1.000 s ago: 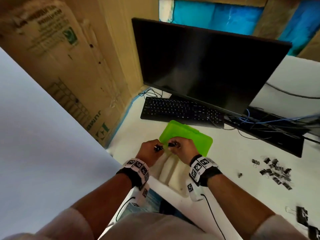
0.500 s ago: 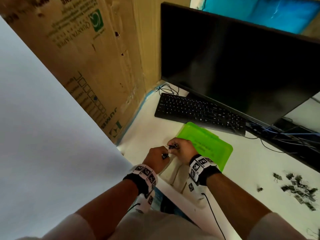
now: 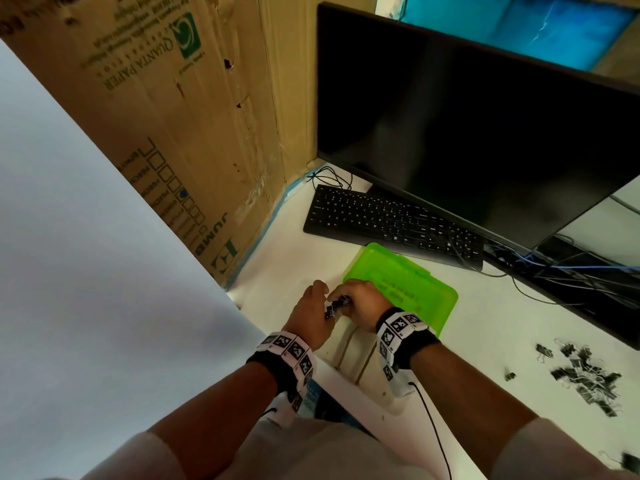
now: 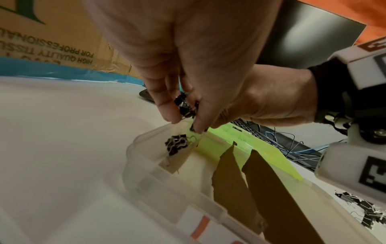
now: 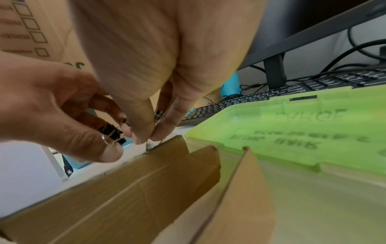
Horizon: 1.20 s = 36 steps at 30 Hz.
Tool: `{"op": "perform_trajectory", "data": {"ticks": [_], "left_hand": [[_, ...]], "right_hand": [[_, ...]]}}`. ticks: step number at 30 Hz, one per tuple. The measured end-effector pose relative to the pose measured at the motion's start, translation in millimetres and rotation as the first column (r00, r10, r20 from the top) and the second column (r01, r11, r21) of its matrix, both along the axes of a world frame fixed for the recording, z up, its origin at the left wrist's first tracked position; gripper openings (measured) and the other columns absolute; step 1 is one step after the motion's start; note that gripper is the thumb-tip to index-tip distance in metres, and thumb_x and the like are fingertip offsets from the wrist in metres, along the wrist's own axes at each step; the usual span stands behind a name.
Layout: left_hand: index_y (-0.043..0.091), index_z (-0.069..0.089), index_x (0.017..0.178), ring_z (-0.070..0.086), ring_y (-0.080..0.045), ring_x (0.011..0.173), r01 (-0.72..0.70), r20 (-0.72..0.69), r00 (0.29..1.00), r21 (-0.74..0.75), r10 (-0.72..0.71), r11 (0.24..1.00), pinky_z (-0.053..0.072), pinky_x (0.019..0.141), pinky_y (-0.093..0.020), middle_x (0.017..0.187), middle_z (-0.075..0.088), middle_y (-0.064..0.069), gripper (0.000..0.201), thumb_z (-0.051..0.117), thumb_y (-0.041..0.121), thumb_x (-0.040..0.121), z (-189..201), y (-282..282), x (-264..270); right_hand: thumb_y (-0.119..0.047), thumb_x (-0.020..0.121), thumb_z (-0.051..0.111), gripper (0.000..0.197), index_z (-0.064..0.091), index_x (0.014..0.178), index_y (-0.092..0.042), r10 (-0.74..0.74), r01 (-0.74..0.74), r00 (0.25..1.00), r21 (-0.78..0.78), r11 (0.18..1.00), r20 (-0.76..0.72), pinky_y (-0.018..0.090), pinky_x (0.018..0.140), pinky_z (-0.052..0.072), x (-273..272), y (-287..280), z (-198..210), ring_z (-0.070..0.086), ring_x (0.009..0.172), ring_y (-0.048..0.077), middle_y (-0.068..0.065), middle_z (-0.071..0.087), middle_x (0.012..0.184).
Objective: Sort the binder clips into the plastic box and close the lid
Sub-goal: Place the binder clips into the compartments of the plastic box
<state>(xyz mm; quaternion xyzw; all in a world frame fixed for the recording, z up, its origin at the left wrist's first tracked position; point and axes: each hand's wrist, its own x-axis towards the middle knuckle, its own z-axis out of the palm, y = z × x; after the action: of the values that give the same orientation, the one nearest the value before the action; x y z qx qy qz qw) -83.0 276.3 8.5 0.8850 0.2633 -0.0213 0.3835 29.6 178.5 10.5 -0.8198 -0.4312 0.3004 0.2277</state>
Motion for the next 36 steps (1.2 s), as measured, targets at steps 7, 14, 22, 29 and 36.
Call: {"op": "perform_trajectory", "data": {"ticks": [7, 14, 22, 29, 36], "left_hand": [[0.006, 0.043, 0.108, 0.057, -0.029, 0.091, -0.008, -0.003, 1.000, -0.002, 0.008, 1.000, 0.047, 0.073, -0.037, 0.111, 0.049, -0.012, 0.043, 0.069, 0.012, 0.075, 0, 3, -5], [0.011, 0.046, 0.118, 0.065, -0.024, 0.095, -0.005, -0.023, 1.000, -0.059, 0.004, 0.998, 0.053, 0.078, -0.031, 0.107, 0.066, -0.012, 0.051, 0.071, 0.013, 0.075, -2, 8, -13], [0.014, 0.040, 0.130, 0.061, -0.024, 0.095, 0.049, -0.070, 0.996, -0.037, -0.052, 0.998, 0.047, 0.078, -0.027, 0.114, 0.062, -0.012, 0.064, 0.068, 0.001, 0.074, -3, 12, -20], [0.007, 0.049, 0.124, 0.055, -0.030, 0.107, 0.169, 0.046, 0.984, 0.063, -0.173, 0.984, 0.043, 0.091, -0.033, 0.119, 0.057, -0.015, 0.041, 0.052, 0.002, 0.083, 8, -1, -6], [0.018, 0.052, 0.114, 0.056, -0.028, 0.109, 0.409, 0.081, 0.907, 0.055, -0.412, 0.911, 0.046, 0.095, -0.037, 0.117, 0.057, -0.009, 0.039, 0.047, 0.001, 0.079, 1, -80, 51]], "right_hand": [[0.006, 0.080, 0.057, 0.037, 0.070, 0.105, -0.019, 0.101, -0.100, 0.995, 0.033, 0.994, -0.013, 0.022, 0.086, 0.044, -9, 2, 3, 0.060, 0.099, 0.024, 0.009, 0.065, 0.106], [0.008, 0.081, 0.053, 0.042, 0.066, 0.110, -0.020, 0.166, -0.168, 0.985, 0.038, 0.985, 0.034, 0.035, 0.090, 0.049, -18, 3, 5, 0.060, 0.101, 0.027, 0.009, 0.065, 0.109], [0.006, 0.084, 0.049, 0.045, 0.063, 0.114, -0.024, 0.189, -0.189, 0.979, -0.002, 0.982, 0.082, 0.040, 0.090, 0.049, -23, 2, 0, 0.059, 0.103, 0.027, 0.006, 0.062, 0.111], [-0.002, 0.089, 0.048, 0.031, 0.067, 0.108, -0.017, 0.039, -0.049, 0.996, 0.124, 0.991, 0.084, 0.029, 0.092, 0.045, -16, -24, 5, 0.060, 0.104, 0.025, 0.008, 0.065, 0.111], [0.000, 0.081, 0.055, 0.029, 0.069, 0.103, -0.013, -0.194, 0.183, 0.969, 0.086, 0.979, 0.150, 0.031, 0.094, 0.043, 6, -128, 6, 0.059, 0.104, 0.030, 0.012, 0.066, 0.108]]}}
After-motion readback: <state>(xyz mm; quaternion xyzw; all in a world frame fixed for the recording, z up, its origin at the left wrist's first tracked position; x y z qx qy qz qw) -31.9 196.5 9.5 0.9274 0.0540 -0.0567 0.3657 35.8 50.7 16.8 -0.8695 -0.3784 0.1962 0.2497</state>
